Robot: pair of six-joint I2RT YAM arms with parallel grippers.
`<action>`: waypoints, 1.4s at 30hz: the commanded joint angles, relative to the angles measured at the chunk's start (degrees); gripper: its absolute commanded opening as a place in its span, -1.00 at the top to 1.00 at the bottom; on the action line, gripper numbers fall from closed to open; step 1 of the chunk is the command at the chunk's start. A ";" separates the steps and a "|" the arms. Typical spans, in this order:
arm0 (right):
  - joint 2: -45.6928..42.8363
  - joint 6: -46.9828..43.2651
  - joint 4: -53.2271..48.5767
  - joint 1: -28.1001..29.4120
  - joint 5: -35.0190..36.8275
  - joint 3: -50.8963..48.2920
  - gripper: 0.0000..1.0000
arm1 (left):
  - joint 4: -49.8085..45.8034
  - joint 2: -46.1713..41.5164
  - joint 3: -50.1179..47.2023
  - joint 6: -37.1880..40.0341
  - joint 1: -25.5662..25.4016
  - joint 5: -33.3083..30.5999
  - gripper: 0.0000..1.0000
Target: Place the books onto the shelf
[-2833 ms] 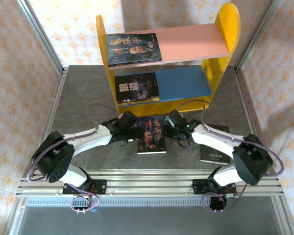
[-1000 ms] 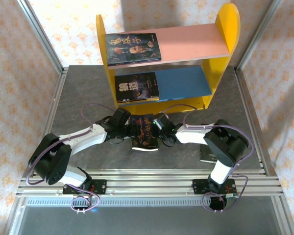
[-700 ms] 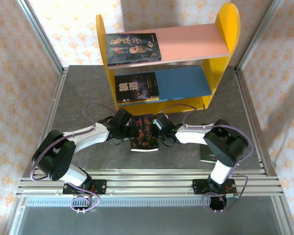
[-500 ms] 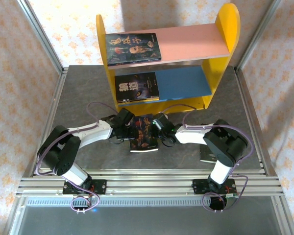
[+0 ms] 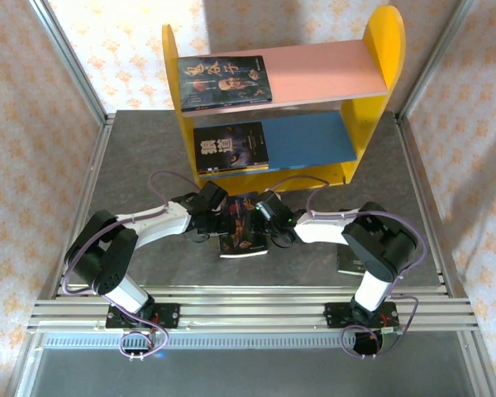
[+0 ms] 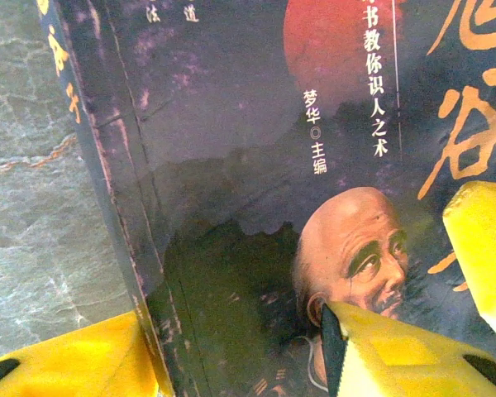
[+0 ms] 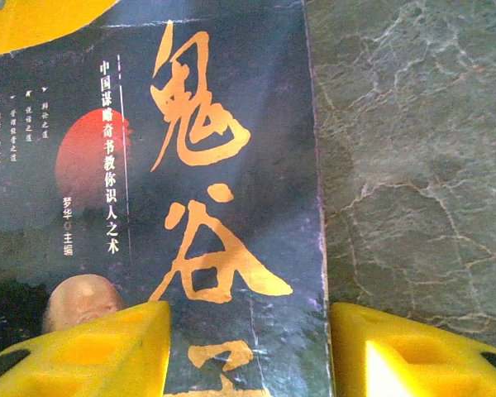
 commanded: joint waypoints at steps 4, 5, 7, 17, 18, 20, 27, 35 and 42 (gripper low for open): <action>7.85 1.33 -0.91 3.62 -12.16 -2.52 -0.08 | 12.50 -0.52 2.49 -0.17 -1.40 6.51 0.21; 7.76 1.35 -0.80 3.62 -12.15 -2.61 -0.08 | 12.48 -0.71 2.39 -0.19 -1.34 6.32 0.27; 7.58 1.36 -0.73 3.62 -11.93 -2.77 -0.08 | 12.34 -0.99 2.23 -0.20 -1.37 5.96 0.40; 2.68 0.66 -4.74 3.29 -7.85 -3.18 -0.17 | 10.89 -5.23 1.47 -0.52 -1.43 3.14 0.88; 1.55 0.60 -5.42 3.04 -7.08 -3.43 -0.18 | 10.37 -5.93 1.57 -0.25 -1.46 3.16 0.91; -2.24 0.52 -6.79 2.10 -5.85 -4.38 -0.21 | 8.31 -7.99 2.07 0.68 -1.97 2.82 0.99; -19.90 -1.61 -18.22 -1.48 -0.58 -4.91 -0.28 | -0.42 -14.56 6.10 8.34 -4.54 5.50 1.00; -43.15 -2.08 -28.23 -6.83 3.27 -3.82 -0.42 | -11.46 -19.27 17.92 13.88 -6.70 5.11 1.00; -53.15 -5.75 -36.16 -11.13 5.48 4.14 -0.49 | -17.22 -17.42 36.98 16.49 -8.46 7.72 1.00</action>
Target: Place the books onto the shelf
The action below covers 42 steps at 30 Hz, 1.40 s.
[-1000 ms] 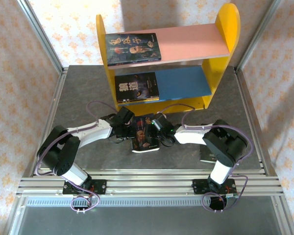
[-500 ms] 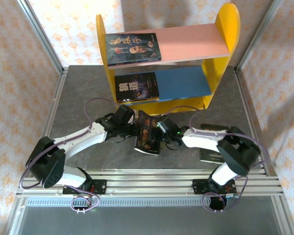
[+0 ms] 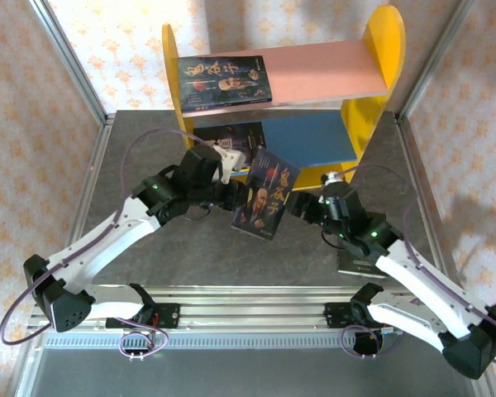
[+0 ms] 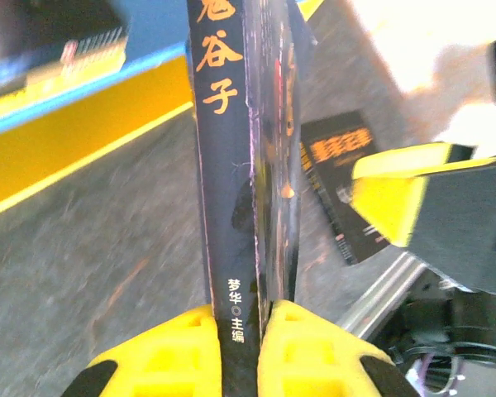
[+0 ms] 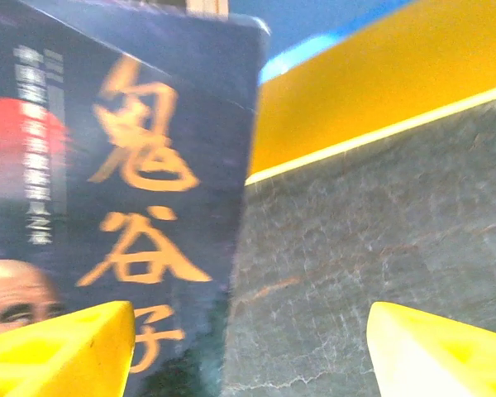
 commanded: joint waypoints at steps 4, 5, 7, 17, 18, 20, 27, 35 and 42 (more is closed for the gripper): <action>-4.12 -5.21 -7.79 -3.51 2.23 10.09 -0.52 | -5.79 4.71 23.13 5.24 -0.51 5.67 1.00; -4.24 -5.69 -8.26 -3.70 2.43 11.58 -0.53 | -6.88 5.88 26.39 5.49 -0.51 5.19 1.00; -4.40 -6.89 -8.56 -4.33 2.80 14.77 -0.60 | -9.87 9.02 34.68 6.12 -0.49 2.67 1.00; 0.54 -7.53 0.24 -9.36 -3.86 24.69 -0.71 | -11.37 21.28 62.62 5.56 -0.51 -13.98 1.00; 1.41 -7.03 2.34 -9.48 -4.67 25.35 -0.72 | -9.21 21.29 62.48 5.66 -0.46 -15.21 1.00; 2.93 -5.98 6.06 -9.52 -6.02 26.41 -0.73 | -5.02 21.10 61.67 6.29 -0.51 -16.98 1.00; 7.35 -0.78 18.69 -9.53 -11.44 28.78 -0.81 | 5.76 21.09 62.03 9.55 -0.51 -21.51 1.00; 11.49 6.22 31.40 -9.55 -15.25 29.65 -0.96 | 11.04 23.27 64.66 9.94 -0.51 -21.31 1.00; 16.71 12.60 41.74 -9.52 -17.16 30.82 -0.99 | 15.74 23.89 64.40 6.08 -0.51 -18.76 1.00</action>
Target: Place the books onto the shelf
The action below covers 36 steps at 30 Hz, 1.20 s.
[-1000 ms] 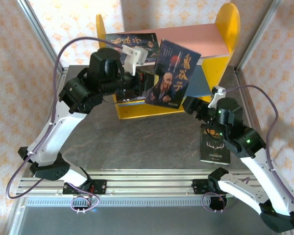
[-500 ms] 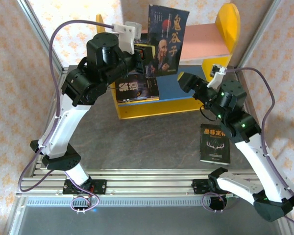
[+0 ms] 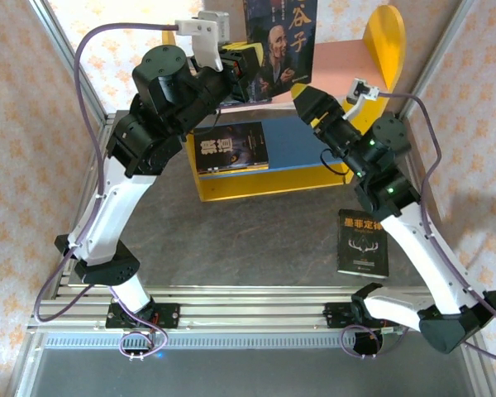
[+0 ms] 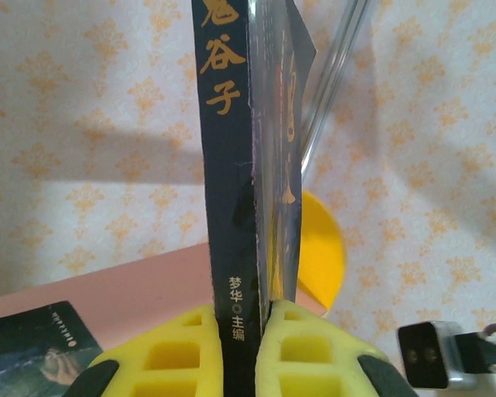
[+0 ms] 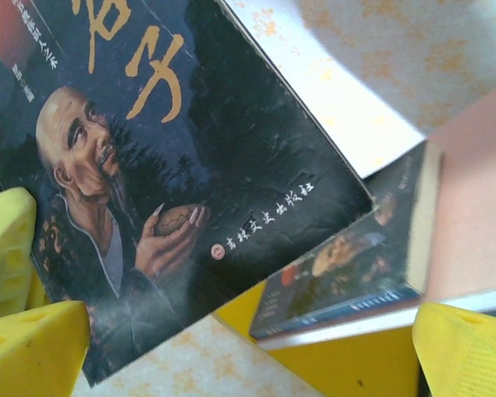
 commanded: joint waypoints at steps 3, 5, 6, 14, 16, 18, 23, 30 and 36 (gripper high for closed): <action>2.54 6.47 12.43 -0.29 -2.61 1.70 -1.00 | 11.33 0.11 1.98 -3.46 -0.09 1.44 1.00; 2.52 7.54 14.76 -0.30 -2.49 1.23 -1.00 | 11.91 0.05 2.00 -4.18 -0.09 1.49 1.00; 3.97 8.01 15.96 -0.29 -2.17 0.89 -1.00 | 12.14 0.07 1.95 -4.65 -0.09 1.51 1.00; 6.96 14.11 27.23 -0.30 0.84 -2.11 -1.00 | 18.87 -2.79 -5.07 -8.79 -0.09 2.53 1.00; 8.50 16.09 30.47 -0.31 1.13 -2.22 -0.99 | 19.43 -3.16 -5.76 -9.53 -0.07 2.67 1.00; 10.16 17.74 33.46 -0.21 1.47 -1.96 -0.96 | 20.13 -3.71 -6.80 -10.12 -0.08 2.88 1.00; 12.51 20.03 37.07 -0.10 2.98 -1.72 -0.70 | 23.91 -6.26 -11.99 -11.06 -0.09 0.95 1.00; 13.00 20.25 38.23 -0.03 3.99 -1.90 -0.02 | 29.20 -10.09 -20.08 -11.47 -0.09 -3.44 1.00; 13.02 18.99 37.12 -0.07 3.03 -0.61 0.50 | 27.37 -10.20 -20.28 -10.80 -0.09 -4.56 1.00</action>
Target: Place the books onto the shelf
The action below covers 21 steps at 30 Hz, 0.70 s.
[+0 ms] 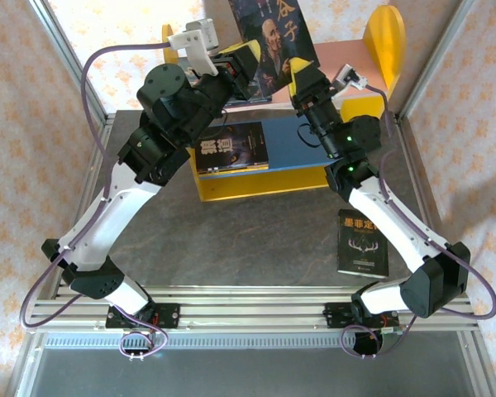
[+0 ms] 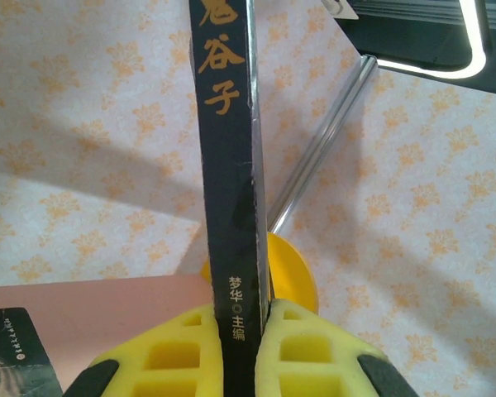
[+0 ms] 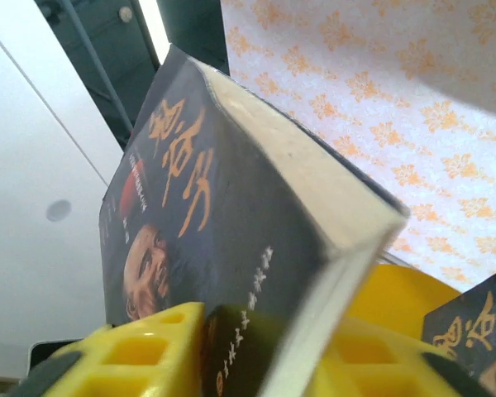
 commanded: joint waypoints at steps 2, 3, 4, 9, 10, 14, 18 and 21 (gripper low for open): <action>-0.28 -1.92 0.75 -0.19 -0.40 1.93 0.62 | 6.16 -2.57 0.45 0.19 -0.20 -1.56 1.00; -0.34 -2.57 0.77 -0.19 -0.74 2.17 0.68 | 5.98 -2.57 0.36 0.28 -0.20 -1.58 1.00; -0.41 -3.16 0.67 -0.19 -0.88 2.40 0.73 | 5.76 -2.65 0.26 0.40 -0.20 -1.80 1.00; -1.79 -7.00 -0.81 -0.57 -3.14 3.71 0.87 | 3.62 -3.24 -0.90 1.74 -0.20 -3.20 0.65; -2.30 -7.68 -1.31 -0.70 -3.41 3.90 0.89 | 3.17 -3.48 -1.31 2.09 -0.20 -3.36 0.50; -4.80 -12.36 -6.71 -1.49 -4.80 4.66 0.92 | -1.02 -4.37 -1.93 4.65 0.02 -3.58 -0.11; -7.55 -17.56 -14.18 -2.24 -5.88 5.42 0.95 | -9.66 -3.97 0.31 5.90 1.54 -4.03 -0.21; -8.90 -19.74 -19.76 -4.14 -7.85 6.72 0.96 | -19.10 -1.92 5.67 3.78 5.31 -2.25 -0.23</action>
